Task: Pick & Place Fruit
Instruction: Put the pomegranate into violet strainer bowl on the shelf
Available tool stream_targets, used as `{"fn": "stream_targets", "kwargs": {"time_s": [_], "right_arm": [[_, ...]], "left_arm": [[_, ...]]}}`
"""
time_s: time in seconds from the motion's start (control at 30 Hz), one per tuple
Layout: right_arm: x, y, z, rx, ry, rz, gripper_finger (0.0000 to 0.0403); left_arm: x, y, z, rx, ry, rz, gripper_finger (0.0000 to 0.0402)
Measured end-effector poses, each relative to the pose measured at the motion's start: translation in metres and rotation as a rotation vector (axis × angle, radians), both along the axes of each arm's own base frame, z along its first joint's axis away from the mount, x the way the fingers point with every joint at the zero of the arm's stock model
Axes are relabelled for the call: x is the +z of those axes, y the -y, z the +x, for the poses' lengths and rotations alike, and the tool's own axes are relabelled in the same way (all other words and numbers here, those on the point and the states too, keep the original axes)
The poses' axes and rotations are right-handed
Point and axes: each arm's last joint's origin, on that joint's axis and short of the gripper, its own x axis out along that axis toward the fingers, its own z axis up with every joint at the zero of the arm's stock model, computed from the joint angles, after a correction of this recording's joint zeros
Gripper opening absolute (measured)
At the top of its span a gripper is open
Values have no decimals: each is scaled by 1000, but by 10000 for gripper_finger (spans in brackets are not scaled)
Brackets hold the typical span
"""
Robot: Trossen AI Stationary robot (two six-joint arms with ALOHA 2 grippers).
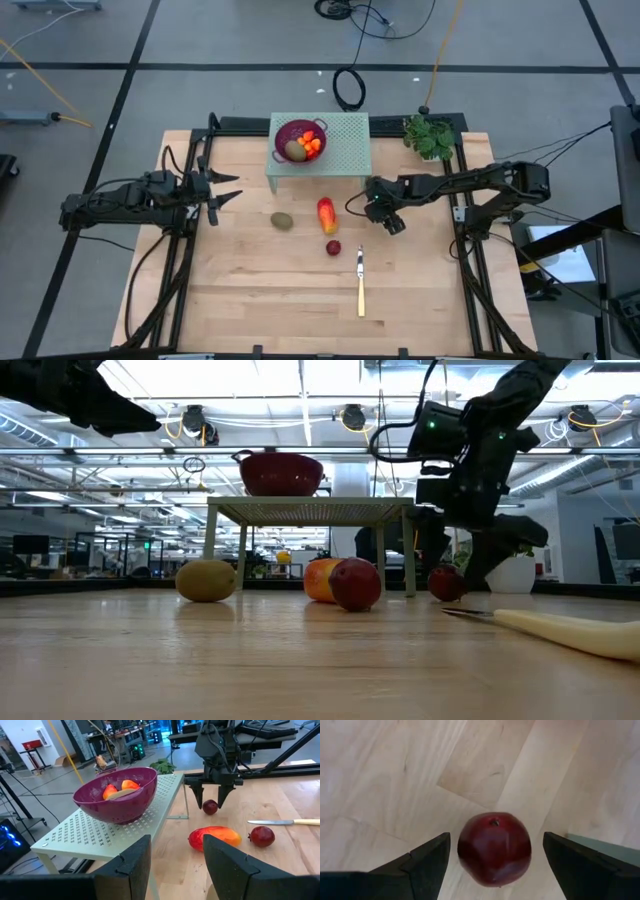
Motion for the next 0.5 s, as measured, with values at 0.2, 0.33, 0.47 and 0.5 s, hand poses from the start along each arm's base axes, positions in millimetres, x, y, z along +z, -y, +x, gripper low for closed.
{"fn": "stream_targets", "kwargs": {"time_s": [0.2, 0.33, 0.47, 0.5], "right_arm": [[0, 0, 0, -2, -2, 1, 302], [0, 0, 0, -2, -2, 2, 283], [0, 0, 0, -2, -1, 4, 261], [0, 0, 0, -1, -1, 4, 256]], "left_arm": [[0, 0, 0, 0, -1, 6, 182], [0, 0, 0, 1, -2, 7, 182], [0, 0, 0, 1, -2, 7, 182], [0, 0, 0, 1, -2, 7, 182]]}}
